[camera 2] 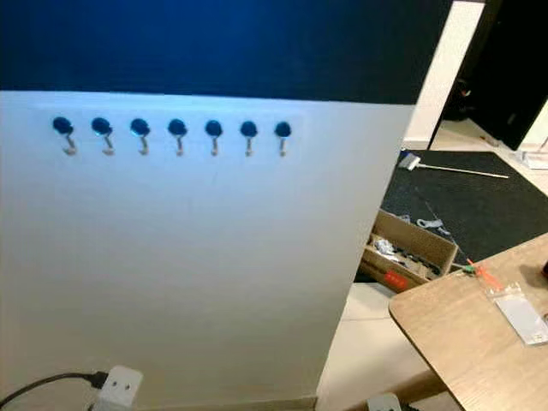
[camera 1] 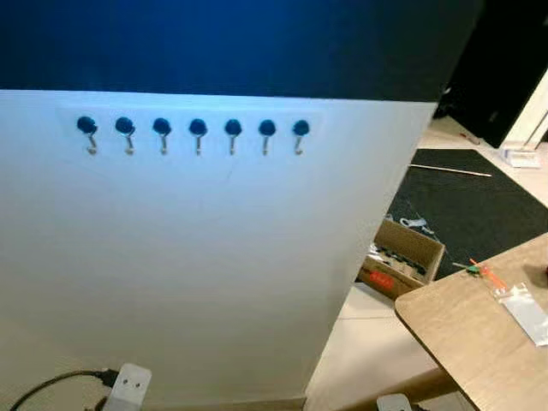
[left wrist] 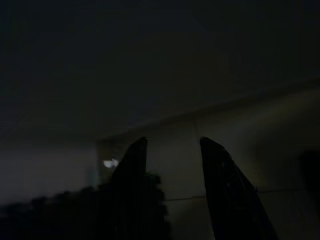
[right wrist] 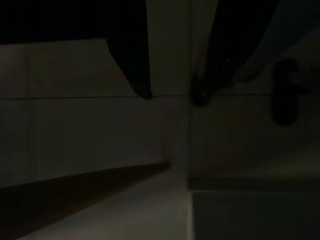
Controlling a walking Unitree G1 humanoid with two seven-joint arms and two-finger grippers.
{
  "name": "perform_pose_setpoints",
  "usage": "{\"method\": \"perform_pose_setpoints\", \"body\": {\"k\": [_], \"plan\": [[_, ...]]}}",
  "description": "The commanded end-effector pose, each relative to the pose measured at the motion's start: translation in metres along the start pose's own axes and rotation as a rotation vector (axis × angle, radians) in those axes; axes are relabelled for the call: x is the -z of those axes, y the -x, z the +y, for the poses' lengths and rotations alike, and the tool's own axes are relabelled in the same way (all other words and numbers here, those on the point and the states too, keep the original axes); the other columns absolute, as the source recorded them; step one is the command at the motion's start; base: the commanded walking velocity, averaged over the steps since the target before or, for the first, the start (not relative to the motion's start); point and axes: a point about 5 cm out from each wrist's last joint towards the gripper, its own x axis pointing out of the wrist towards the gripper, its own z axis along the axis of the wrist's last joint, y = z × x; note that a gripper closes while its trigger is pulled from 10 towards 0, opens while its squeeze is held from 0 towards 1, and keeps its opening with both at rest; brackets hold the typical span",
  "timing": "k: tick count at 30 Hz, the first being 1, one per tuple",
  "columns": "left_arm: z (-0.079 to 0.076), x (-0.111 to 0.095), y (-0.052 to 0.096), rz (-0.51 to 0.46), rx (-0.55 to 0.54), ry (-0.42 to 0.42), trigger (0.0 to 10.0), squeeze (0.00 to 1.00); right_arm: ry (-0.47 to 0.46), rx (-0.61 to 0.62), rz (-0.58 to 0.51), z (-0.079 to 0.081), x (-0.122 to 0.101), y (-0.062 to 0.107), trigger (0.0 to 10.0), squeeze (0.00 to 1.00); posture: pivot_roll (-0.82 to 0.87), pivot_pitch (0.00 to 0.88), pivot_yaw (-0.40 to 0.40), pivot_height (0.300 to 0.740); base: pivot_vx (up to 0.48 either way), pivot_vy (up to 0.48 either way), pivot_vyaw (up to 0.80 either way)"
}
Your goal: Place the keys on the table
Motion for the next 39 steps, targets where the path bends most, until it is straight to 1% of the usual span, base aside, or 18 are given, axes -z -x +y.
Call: {"method": "perform_pose_setpoints", "body": {"k": [1,3,4,6,9,11,14,17,19,20,21,24,26,28,31,34,37,39], "plan": [[0.002,0.009,0.002,0.027,0.027,-0.045,10.0,0.0,0.0,-0.017,0.026,0.003,0.006,0.001,10.0,0.0,0.1,0.026,0.027,0.74,0.0,0.0,0.0],[-0.001,0.011,0.0,0.046,0.073,-0.043,10.0,0.0,0.04,-0.08,0.024,0.013,0.005,0.001,10.0,0.0,0.09,0.027,0.035,0.74,0.0,0.0,0.0],[-0.001,0.011,0.0,0.046,0.073,-0.043,10.0,0.0,0.04,-0.08,0.024,0.013,0.005,0.001,10.0,0.0,0.09,0.027,0.035,0.74,0.0,0.0,0.0],[-0.007,0.013,0.0,0.064,0.126,-0.023,10.0,0.0,0.048,-0.11,0.016,0.017,0.002,0.0,10.0,0.0,0.09,0.025,0.036,0.74,0.0,0.0,0.0],[-0.013,0.014,0.001,0.073,0.158,-0.021,10.0,0.0,0.049,-0.112,0.012,0.016,0.001,0.0,10.0,0.0,0.09,0.026,0.036,0.74,0.0,0.0,0.0],[-0.017,0.017,0.003,0.079,0.184,-0.036,10.0,0.0,0.039,-0.091,0.008,0.011,0.0,-0.001,10.0,0.0,0.08,0.033,0.046,0.74,0.0,0.0,0.0],[-0.019,0.02,0.004,0.083,0.206,-0.056,10.0,0.0,0.026,-0.061,0.003,0.005,-0.001,-0.001,10.0,0.0,0.06,0.043,0.054,0.74,0.0,0.0,0.0],[-0.015,0.026,0.005,0.093,0.228,-0.102,10.0,0.0,0.009,-0.037,-0.004,0.0,-0.003,-0.001,10.0,0.0,0.06,0.04,0.045,0.74,0.0,0.0,0.0],[-0.008,0.03,0.005,0.112,0.199,-0.093,10.0,0.0,0.022,-0.058,0.002,0.004,0.0,0.0,10.0,0.0,0.06,0.035,0.04,0.74,0.0,0.0,0.0],[-0.008,0.03,0.005,0.112,0.199,-0.093,10.0,0.0,0.022,-0.058,0.002,0.004,0.0,0.0,10.0,0.0,0.06,0.035,0.04,0.74,0.0,0.0,0.0],[-0.003,0.031,0.004,0.123,0.179,-0.08,10.0,0.0,0.035,-0.071,0.012,0.007,0.003,0.0,10.0,0.0,0.05,0.045,0.042,0.74,0.0,0.0,0.0],[0.0,0.031,0.003,0.134,0.16,-0.067,10.0,0.0,0.057,-0.091,0.032,0.01,0.008,0.002,10.0,0.0,0.04,0.034,0.052,0.74,0.0,0.0,0.0],[-0.004,0.025,0.001,0.119,0.167,-0.044,10.0,0.0,0.067,-0.098,0.032,0.011,0.008,0.002,10.0,0.0,0.02,0.037,0.06,0.74,0.0,0.0,0.0],[-0.015,0.018,-0.001,0.102,0.19,-0.038,10.0,0.0,0.063,-0.088,0.025,0.008,0.009,0.003,10.0,0.0,0.0,0.042,0.076,0.74,0.0,0.0,0.0],[-0.028,0.008,-0.002,0.067,0.239,-0.063,10.0,0.0,0.066,-0.068,0.038,0.003,0.014,0.005,10.0,0.0,-0.02,0.051,0.075,0.74,0.0,0.0,0.0],[-0.033,0.002,-0.004,0.05,0.253,-0.075,10.0,0.0,0.065,-0.06,0.053,0.0,0.02,0.007,10.0,0.0,-0.02,0.05,0.068,0.74,0.0,0.0,0.0],[-0.033,0.0,-0.005,0.048,0.25,-0.074,10.0,0.0,0.082,-0.069,0.066,0.001,0.025,0.009,10.0,0.0,-0.02,0.046,0.07,0.74,0.0,0.0,0.0],[-0.034,0.0,-0.005,0.052,0.256,-0.094,10.0,0.0,0.087,-0.071,0.07,0.002,0.027,0.01,10.0,0.0,-0.03,0.044,0.069,0.74,0.0,0.0,0.0]]}}
